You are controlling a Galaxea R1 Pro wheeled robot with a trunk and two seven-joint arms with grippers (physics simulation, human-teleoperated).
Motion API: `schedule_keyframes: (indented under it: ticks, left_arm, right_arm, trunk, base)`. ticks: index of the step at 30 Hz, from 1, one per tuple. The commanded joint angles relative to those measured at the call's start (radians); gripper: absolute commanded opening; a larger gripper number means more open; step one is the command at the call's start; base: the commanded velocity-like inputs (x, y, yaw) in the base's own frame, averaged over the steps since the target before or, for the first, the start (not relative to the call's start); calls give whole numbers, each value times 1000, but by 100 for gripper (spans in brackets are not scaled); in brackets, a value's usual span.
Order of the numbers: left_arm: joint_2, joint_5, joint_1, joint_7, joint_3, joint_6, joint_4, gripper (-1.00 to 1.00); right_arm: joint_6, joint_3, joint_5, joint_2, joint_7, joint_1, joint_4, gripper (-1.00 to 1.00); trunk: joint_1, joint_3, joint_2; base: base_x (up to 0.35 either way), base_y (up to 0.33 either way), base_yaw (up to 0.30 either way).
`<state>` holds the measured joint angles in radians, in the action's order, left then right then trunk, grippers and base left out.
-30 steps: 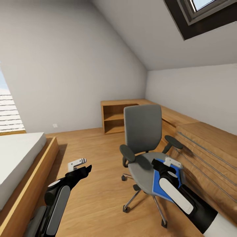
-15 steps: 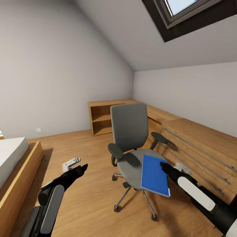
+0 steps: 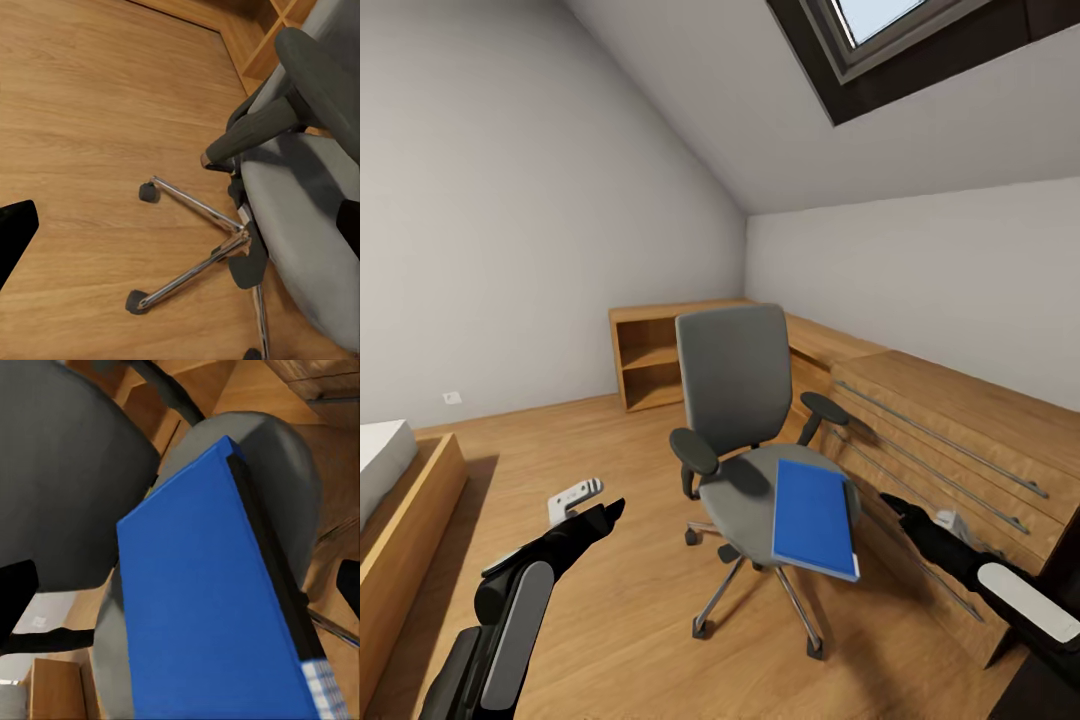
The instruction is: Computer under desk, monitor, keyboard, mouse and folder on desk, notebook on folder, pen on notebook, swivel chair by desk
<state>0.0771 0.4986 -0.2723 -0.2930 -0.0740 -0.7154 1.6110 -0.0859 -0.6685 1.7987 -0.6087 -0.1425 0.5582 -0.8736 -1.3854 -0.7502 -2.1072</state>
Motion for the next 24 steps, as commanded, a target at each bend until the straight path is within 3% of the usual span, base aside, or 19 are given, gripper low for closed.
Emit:
schedule_keyframes:
  ticks: [1,6,9,10,11,15,24]
  left_arm:
    - [1,11,-1,-8,-1,-4,1,100]
    - [1,11,-1,-8,0,-4,1,100]
    - [1,11,-1,-8,0,-4,1,100]
    - [1,11,-1,-8,0,-4,1,100]
    - [1,11,-1,-8,0,-4,1,100]
    - [1,11,-1,-8,0,-4,1,100]
    - [1,9,-1,-9,0,-3,1,100]
  right_arm:
    - [-13,-6,24,0,-33,2,12,100]
    - [-31,-6,52,5,-79,2,47,100]
    - [-69,-7,94,6,-141,2,72,100]
    - [-90,-7,103,6,-163,2,85,100]
    - [-166,-7,114,7,-256,2,118,100]
    - [-222,-7,117,7,-330,2,152,100]
    - [-234,-10,113,9,-348,2,163,100]
  trunk:
    - [-4,-4,-8]
    - [-23,-20,-43]
    - [-34,-29,-64]
    - [-38,-32,-71]
    - [-42,-36,-78]
    - [-57,-48,-106]
    - [-92,-76,-169]
  base:
    - [0,0,0]
    - [0,0,0]
    - [0,0,0]
    - [0,0,0]
    - [0,0,0]
    - [0,0,0]
    - [0,0,0]
